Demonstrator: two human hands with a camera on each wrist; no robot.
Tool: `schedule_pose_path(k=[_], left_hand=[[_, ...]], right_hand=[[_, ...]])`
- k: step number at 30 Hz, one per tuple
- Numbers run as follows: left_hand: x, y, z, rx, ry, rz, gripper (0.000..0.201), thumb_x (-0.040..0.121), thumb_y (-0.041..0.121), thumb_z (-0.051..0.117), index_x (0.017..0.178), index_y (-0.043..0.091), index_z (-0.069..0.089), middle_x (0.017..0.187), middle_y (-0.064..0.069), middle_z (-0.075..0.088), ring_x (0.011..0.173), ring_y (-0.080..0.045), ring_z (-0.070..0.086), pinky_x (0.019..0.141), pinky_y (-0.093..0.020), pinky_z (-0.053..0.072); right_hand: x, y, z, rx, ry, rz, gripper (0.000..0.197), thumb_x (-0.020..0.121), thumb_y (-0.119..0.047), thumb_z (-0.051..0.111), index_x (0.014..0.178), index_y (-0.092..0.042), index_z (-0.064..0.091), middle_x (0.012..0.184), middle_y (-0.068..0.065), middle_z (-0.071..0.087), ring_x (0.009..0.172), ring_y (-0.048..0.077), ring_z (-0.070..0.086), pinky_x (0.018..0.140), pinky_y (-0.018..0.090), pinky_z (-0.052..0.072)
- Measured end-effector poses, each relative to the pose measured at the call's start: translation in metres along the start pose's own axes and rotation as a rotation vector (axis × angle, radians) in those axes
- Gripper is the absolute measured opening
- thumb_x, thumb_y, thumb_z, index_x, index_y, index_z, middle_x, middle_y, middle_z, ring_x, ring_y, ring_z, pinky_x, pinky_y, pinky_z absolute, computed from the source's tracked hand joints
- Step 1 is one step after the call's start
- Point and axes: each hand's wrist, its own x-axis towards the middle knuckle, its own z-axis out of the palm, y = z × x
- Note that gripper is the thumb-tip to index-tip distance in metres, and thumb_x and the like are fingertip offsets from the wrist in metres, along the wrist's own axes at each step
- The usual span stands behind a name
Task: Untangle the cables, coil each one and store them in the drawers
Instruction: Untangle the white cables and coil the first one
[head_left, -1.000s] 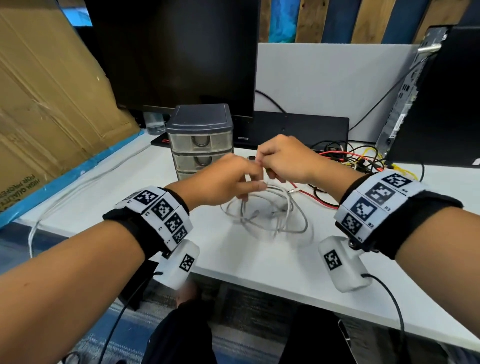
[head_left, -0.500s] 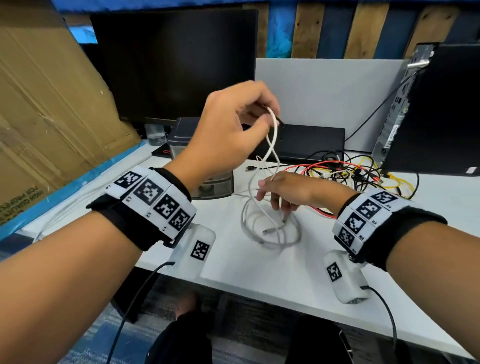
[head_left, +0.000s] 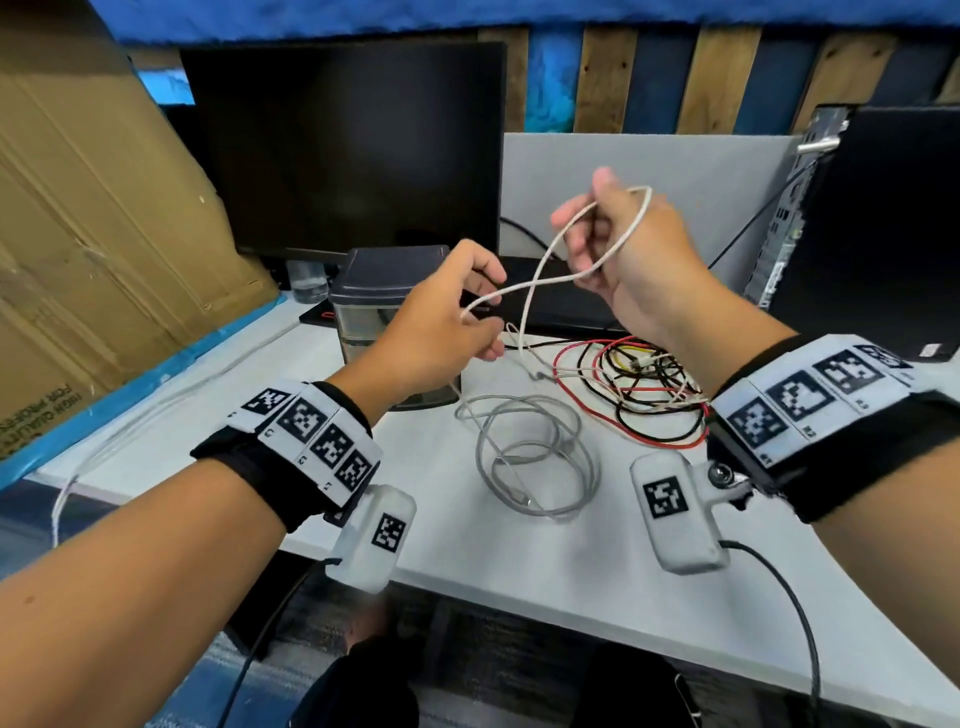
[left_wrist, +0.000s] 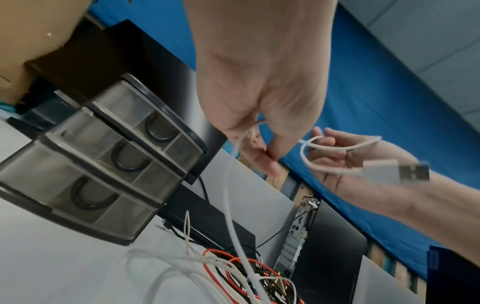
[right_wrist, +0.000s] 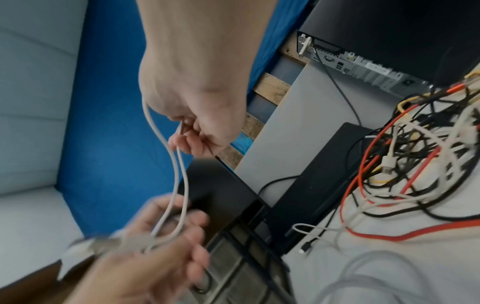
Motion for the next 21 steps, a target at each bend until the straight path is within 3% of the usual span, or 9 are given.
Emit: schedule_pose_path(k=[3, 5, 8, 10, 12, 14, 17, 19, 21], left_hand=[[-0.004, -0.007, -0.001, -0.001, -0.081, -0.122, 0.014, 0.104, 0.003, 0.053, 0.112, 0.013, 0.058, 0.094, -0.012, 0.072, 0.065, -0.024, 0.075, 0.058, -0.029, 0.06], [-0.008, -0.012, -0.003, 0.002, -0.129, -0.192, 0.015, 0.107, 0.011, 0.048, 0.109, 0.012, 0.063, 0.08, -0.01, 0.071, 0.058, -0.021, 0.069, 0.054, -0.03, 0.058], [-0.011, -0.012, -0.009, 0.068, -0.056, -0.17, 0.019, 0.106, 0.026, 0.052, 0.101, 0.021, 0.069, 0.064, 0.004, 0.057, 0.05, -0.008, 0.049, 0.048, -0.023, 0.04], [-0.009, -0.005, -0.015, 0.027, 0.047, -0.097, 0.012, 0.103, 0.022, 0.058, 0.1, 0.018, 0.069, 0.059, 0.014, 0.053, 0.046, -0.002, 0.042, 0.045, -0.017, 0.033], [-0.003, 0.006, -0.023, -0.117, 0.109, -0.067, 0.01, 0.099, 0.01, 0.059, 0.104, 0.012, 0.068, 0.06, 0.009, 0.051, 0.045, -0.008, 0.035, 0.042, -0.022, 0.027], [0.004, 0.018, -0.029, -0.243, 0.151, -0.068, 0.02, 0.096, -0.001, 0.054, 0.109, 0.01, 0.064, 0.059, 0.001, 0.042, 0.045, -0.012, 0.027, 0.042, -0.023, 0.021], [0.015, 0.037, -0.034, -0.349, 0.214, -0.07, 0.032, 0.093, -0.006, 0.048, 0.117, 0.011, 0.06, 0.055, 0.006, 0.037, 0.045, -0.01, 0.026, 0.04, -0.023, 0.021], [0.022, 0.049, -0.036, -0.426, 0.272, -0.083, 0.035, 0.091, -0.007, 0.046, 0.12, 0.01, 0.058, 0.056, 0.008, 0.039, 0.045, -0.008, 0.028, 0.041, -0.023, 0.022], [0.029, 0.058, -0.038, -0.541, 0.338, -0.105, 0.033, 0.09, -0.007, 0.045, 0.115, 0.01, 0.057, 0.06, 0.005, 0.04, 0.044, -0.007, 0.028, 0.041, -0.022, 0.022]], right_hand=[[0.0, -0.011, 0.0, 0.15, 0.045, -0.047, 0.055, 0.111, -0.038, 0.032, 0.084, -0.008, 0.068, 0.062, 0.0, 0.054, 0.051, 0.011, 0.048, 0.05, 0.02, 0.04], [0.001, -0.016, -0.002, 0.14, 0.102, -0.081, 0.054, 0.111, -0.039, 0.032, 0.083, -0.01, 0.068, 0.062, 0.0, 0.055, 0.052, 0.011, 0.049, 0.05, 0.02, 0.04], [0.001, -0.01, -0.008, -0.265, 0.232, -0.072, 0.051, 0.11, -0.037, 0.034, 0.074, -0.015, 0.064, 0.069, 0.001, 0.057, 0.062, 0.011, 0.054, 0.059, 0.022, 0.047], [-0.001, 0.003, -0.014, -0.497, 0.244, -0.012, 0.045, 0.105, -0.03, 0.04, 0.065, -0.017, 0.058, 0.075, 0.003, 0.063, 0.072, 0.016, 0.06, 0.077, 0.034, 0.053], [-0.007, 0.021, -0.02, -0.513, 0.085, 0.011, 0.04, 0.1, -0.026, 0.044, 0.063, -0.016, 0.055, 0.067, 0.004, 0.064, 0.068, 0.024, 0.059, 0.075, 0.04, 0.051], [-0.015, 0.036, -0.02, -0.523, -0.152, 0.098, 0.032, 0.1, -0.019, 0.046, 0.071, -0.012, 0.057, 0.056, 0.002, 0.052, 0.056, 0.022, 0.046, 0.06, 0.033, 0.043], [-0.029, 0.051, -0.01, -0.52, -0.498, 0.313, 0.013, 0.094, -0.006, 0.057, 0.093, -0.012, 0.068, 0.067, 0.007, 0.036, 0.059, 0.016, 0.03, 0.055, 0.027, 0.026], [-0.037, 0.056, -0.001, -0.526, -0.707, 0.385, 0.026, 0.085, -0.007, 0.065, 0.107, -0.018, 0.071, 0.079, 0.011, 0.033, 0.068, 0.023, 0.031, 0.058, 0.03, 0.024], [-0.044, 0.055, 0.01, -0.565, -0.863, 0.408, 0.033, 0.086, -0.015, 0.071, 0.119, -0.019, 0.069, 0.079, 0.009, 0.037, 0.071, 0.023, 0.033, 0.06, 0.03, 0.026]])
